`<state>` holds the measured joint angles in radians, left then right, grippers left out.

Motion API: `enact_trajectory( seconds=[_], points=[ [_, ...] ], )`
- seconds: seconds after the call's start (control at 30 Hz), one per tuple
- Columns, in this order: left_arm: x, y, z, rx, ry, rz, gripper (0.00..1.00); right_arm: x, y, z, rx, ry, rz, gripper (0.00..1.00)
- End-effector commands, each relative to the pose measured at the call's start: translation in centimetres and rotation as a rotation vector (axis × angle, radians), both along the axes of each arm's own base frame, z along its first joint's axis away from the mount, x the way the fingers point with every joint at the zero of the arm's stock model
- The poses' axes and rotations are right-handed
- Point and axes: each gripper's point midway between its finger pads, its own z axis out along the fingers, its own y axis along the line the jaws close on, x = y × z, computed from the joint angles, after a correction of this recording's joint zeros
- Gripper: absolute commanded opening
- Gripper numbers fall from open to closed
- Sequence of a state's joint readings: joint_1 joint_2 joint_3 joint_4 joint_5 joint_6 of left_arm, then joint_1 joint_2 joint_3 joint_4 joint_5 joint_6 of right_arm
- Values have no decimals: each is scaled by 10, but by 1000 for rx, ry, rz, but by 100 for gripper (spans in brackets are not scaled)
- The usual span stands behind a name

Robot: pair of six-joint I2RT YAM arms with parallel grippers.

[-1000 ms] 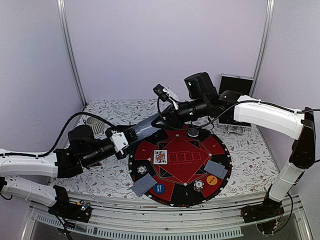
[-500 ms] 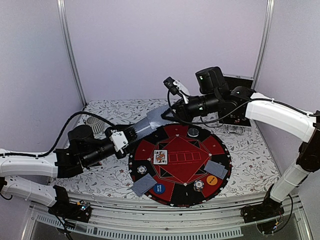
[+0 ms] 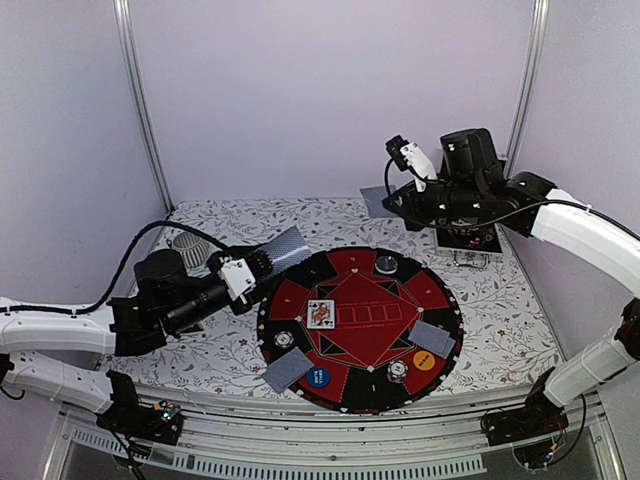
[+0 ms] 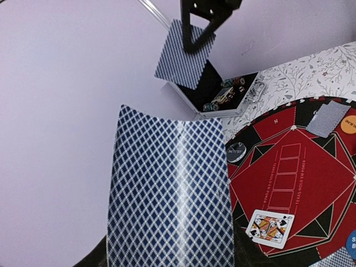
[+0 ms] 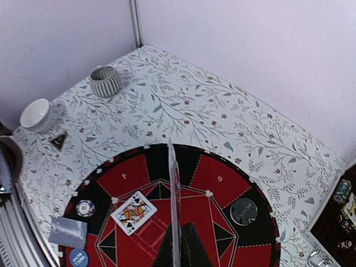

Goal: Distribute texas hold em gaming equipment
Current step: Flop the poker card in the community card area.

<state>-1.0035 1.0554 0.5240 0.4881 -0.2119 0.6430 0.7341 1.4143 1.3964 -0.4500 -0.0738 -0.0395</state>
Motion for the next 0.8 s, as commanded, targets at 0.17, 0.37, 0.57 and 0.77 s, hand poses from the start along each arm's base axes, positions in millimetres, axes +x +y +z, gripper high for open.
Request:
enact_trajectory(
  seconds=[0.17,0.37,0.57,0.77],
  points=[
    [8,7,23,-75,-47,74,51,40,6,-165,-607,-21,-187,2],
    [11,11,27,-90,-54,94,50,40,31,-226,-802,-73,-69,2],
    [13,13,28,-96,-56,99,51,15,47,-268,-873,-74,63,2],
    [13,13,27,-97,-52,96,51,-18,54,-306,-924,-21,232,2]
  ],
)
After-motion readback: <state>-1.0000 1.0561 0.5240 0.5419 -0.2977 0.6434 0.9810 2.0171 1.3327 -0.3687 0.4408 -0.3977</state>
